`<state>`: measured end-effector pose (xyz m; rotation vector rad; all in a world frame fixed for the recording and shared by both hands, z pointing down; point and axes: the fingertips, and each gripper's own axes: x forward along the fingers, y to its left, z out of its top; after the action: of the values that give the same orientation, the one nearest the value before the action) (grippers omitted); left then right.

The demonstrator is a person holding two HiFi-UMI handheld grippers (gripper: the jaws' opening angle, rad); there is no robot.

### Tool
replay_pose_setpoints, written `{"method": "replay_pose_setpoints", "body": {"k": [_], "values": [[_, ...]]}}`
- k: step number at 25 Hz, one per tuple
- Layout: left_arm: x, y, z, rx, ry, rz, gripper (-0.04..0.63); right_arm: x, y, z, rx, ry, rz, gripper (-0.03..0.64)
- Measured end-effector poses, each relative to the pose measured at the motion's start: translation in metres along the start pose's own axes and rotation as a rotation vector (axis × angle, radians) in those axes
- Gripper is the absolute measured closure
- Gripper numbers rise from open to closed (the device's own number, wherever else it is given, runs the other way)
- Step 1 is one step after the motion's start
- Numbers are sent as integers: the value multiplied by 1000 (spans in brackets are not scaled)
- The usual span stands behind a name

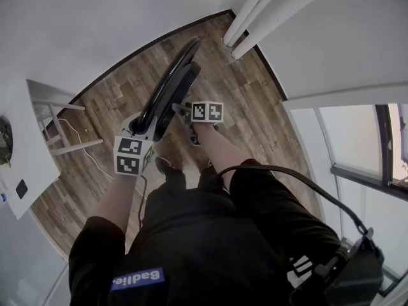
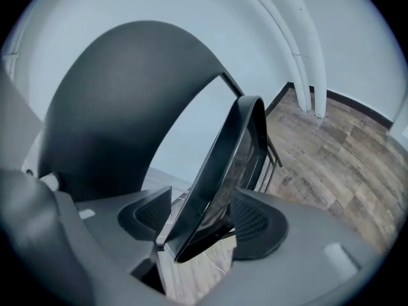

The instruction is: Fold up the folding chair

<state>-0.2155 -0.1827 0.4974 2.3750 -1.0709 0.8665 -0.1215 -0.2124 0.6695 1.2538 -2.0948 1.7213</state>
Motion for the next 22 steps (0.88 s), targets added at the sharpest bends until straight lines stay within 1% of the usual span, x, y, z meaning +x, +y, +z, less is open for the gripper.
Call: {"method": "replay_pose_setpoints", "body": {"k": [3,5,8,13,15,17,20,22], "values": [[-2,7,4,-6,-8,-2,512,-39,14,2,-56,-20,35,372],[-5,10,7,-8,-7,0,512,-72,23,7,-106,-49,50,421],[-4,10,11,-7,-5,6,512,-126,29,18,-156,-129,66,527],[-5,9,15,-18,13,-2,512,-203,43,29,-221,-245,113,614],[-5,10,16,-23,15,-1,512,-229,49,29,-259,-275,128,614],[-5,11,16,-19,12,15,512,-252,57,25,-325,-300,135,614],[-6,13,18,-6,8,43,512,-282,73,21,-465,-326,140,615],[-6,11,18,0,7,48,512,-299,85,15,-556,-334,146,615]]}}
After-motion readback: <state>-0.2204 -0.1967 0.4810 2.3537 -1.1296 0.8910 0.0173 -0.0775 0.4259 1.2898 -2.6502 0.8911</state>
